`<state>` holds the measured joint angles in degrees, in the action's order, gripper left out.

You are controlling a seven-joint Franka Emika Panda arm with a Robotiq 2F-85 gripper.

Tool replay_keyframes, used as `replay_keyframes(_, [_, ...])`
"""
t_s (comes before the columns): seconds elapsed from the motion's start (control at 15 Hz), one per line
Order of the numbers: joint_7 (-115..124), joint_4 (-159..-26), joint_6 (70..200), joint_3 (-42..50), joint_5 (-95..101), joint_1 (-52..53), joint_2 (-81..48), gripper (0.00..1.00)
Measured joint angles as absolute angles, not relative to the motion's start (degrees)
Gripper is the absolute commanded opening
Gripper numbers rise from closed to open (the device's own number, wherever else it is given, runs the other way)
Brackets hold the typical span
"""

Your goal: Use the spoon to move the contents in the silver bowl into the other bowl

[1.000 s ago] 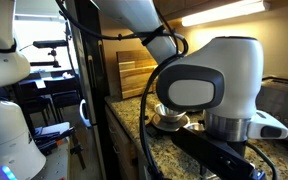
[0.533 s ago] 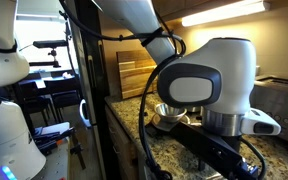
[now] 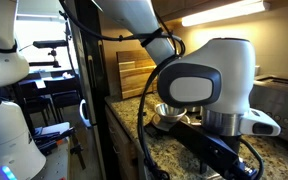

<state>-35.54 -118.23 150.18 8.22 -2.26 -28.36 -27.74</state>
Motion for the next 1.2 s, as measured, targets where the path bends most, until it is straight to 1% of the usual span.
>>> replay_keyframes(0.07, [-35.3,-118.2,150.2,8.2,-2.2,-28.4,-27.7,0.69])
replay_keyframes(0.13, [-35.1,-118.1,150.1,8.2,-2.2,-28.3,-27.7,0.69])
replay_keyframes(0.2, [-34.8,-118.1,150.1,8.2,-2.2,-28.3,-27.7,0.57])
replay_keyframes(0.27, [-34.7,-118.1,150.1,8.2,-2.2,-28.3,-27.7,0.49])
replay_keyframes(0.33, [-34.6,-118.0,150.1,8.2,-2.2,-28.3,-27.7,0.44])
replay_keyframes(0.4, [-34.5,-117.9,150.0,8.2,-2.2,-28.3,-27.7,0.42])
replay_keyframes(0.47, [-34.5,-117.8,150.0,8.2,-2.2,-28.2,-27.7,0.35])
replay_keyframes(0.53, [-34.4,-117.7,150.0,8.2,-2.1,-28.2,-27.7,0.34])
replay_keyframes(0.73, [-34.2,-117.5,150.0,8.3,-2.0,-28.2,-27.7,0.23])
replay_keyframes(0.8, [-34.1,-117.4,149.9,8.3,-2.0,-28.2,-27.7,0.23])
replay_keyframes(0.87, [-33.9,-117.4,149.9,8.3,-1.9,-28.2,-27.7,0.18])
replay_keyframes(0.93, [-33.7,-117.4,149.9,8.4,-1.8,-28.2,-27.7,0.20])
replay_keyframes(1.0, [-33.6,-117.4,149.9,8.4,-1.8,-28.2,-27.7,0.15])
replay_keyframes(1.07, [-33.5,-117.3,149.9,8.4,-1.7,-28.2,-27.7,0.13])
replay_keyframes(1.2, [-33.3,-117.3,149.9,8.4,-1.7,-28.2,-27.7,0.03])
